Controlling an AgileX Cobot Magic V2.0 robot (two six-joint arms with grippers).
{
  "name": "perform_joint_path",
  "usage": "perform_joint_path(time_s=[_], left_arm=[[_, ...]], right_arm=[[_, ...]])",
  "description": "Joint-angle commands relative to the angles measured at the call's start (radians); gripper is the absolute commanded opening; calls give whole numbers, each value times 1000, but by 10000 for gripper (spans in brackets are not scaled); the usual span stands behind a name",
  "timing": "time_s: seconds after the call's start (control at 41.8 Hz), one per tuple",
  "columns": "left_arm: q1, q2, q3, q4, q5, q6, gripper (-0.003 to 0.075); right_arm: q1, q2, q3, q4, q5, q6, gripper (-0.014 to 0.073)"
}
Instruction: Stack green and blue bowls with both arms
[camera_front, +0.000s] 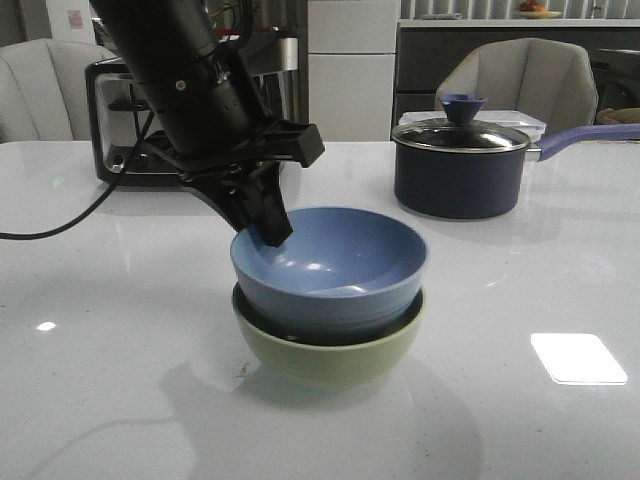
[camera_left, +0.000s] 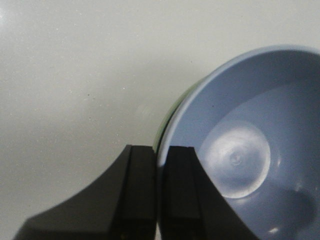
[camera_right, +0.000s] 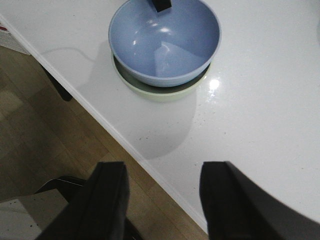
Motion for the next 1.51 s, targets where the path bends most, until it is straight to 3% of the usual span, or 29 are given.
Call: perform_joint_path(time_s=[0.0,0.359,0.694,1.053,1.34,1.484], left_arm=[[-7,-43,-35,-27,-31,-1,125],[-7,-45,-47,-33,-7,0,409],[-7,-298,-32,51,46,0,403],[-5,-711,290,125,-25,-8,403],[-1,-1015,511,326,-53,-198,403],[-1,-1145,586,375,-41,-240,403]], right_arm=[[0,-4,-25,9,-60,-8,447],[0,-4,-25,9,-60,-8,447],[0,-4,-25,10,-60,-8,447],[-1,-4,-25,-9,-41,1,447],[-1,-9,-25,-217,-19,251,447],[-1,-40,-25,-242,-7,316,447]])
